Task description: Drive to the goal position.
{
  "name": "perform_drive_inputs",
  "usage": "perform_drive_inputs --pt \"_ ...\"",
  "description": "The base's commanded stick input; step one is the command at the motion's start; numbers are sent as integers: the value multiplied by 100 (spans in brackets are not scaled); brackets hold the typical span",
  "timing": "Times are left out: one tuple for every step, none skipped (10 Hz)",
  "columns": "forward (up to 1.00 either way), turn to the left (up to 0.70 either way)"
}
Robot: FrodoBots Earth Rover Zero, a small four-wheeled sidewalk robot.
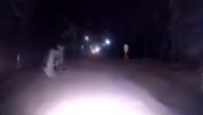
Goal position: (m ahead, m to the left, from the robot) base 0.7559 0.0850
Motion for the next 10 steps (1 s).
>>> perform_drive_inputs --pt "70 0" --pt "70 0" --pt "70 0" --pt "70 0" --pt "70 0" --pt "70 0" --pt "70 0" --pt "70 0" --pt "70 0" --pt "70 0"
